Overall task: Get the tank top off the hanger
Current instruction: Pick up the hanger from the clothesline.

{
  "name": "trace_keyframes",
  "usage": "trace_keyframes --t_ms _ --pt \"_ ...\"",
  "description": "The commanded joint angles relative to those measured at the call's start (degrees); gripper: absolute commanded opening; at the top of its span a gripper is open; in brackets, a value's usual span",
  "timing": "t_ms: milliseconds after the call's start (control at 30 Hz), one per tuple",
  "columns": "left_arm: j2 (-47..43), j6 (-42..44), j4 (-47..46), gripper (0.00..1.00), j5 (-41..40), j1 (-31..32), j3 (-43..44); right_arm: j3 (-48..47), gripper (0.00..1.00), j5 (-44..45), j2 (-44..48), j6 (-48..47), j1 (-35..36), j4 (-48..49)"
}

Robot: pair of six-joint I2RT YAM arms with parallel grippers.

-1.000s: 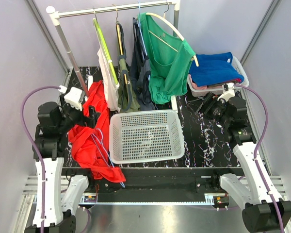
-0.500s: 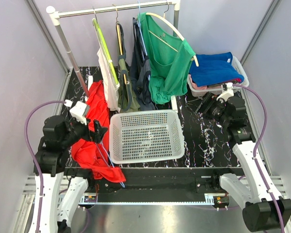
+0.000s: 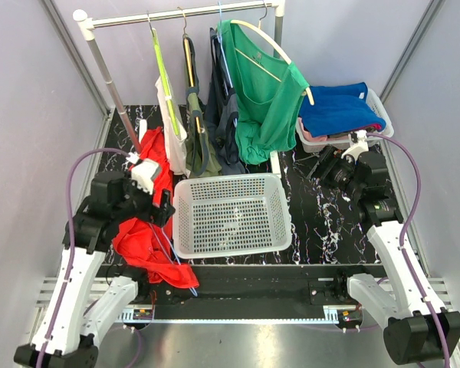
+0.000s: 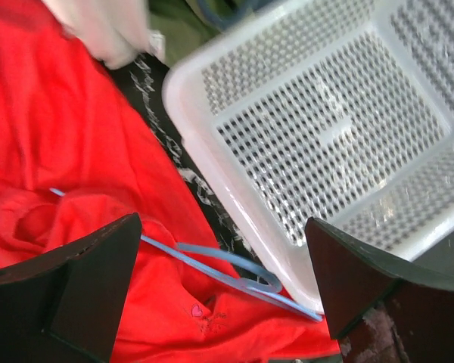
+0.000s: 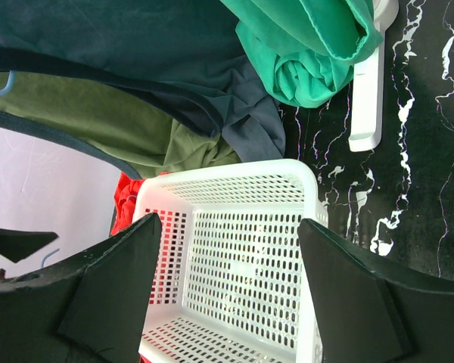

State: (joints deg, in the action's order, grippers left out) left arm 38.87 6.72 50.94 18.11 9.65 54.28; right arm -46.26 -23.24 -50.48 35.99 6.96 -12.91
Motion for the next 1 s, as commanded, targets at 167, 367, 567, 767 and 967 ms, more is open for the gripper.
trace_keyframes --t_ms 167,367,567,767,967 --pt "-0.20 5.59 3.82 0.96 1.23 3.80 4.78 -1.55 0.84 0.74 -0.06 -1.01 0.42 1.74" --pt "0.85 2.51 4.26 0.91 -3.86 3.97 4.96 -1.55 0.84 1.27 -0.06 -1.18 0.51 1.48" --pt "3.39 1.37 3.91 0.84 -7.03 6.17 4.87 -1.55 0.84 1.54 0.03 -1.01 0.51 1.39" --pt "5.95 -0.04 3.64 0.78 -11.25 9.25 4.87 -1.90 0.84 2.06 0.29 -1.09 0.51 0.96" --pt "5.51 -1.09 3.82 0.62 -13.53 9.25 5.31 -1.90 0.85 2.33 -0.06 -1.18 0.51 0.78"
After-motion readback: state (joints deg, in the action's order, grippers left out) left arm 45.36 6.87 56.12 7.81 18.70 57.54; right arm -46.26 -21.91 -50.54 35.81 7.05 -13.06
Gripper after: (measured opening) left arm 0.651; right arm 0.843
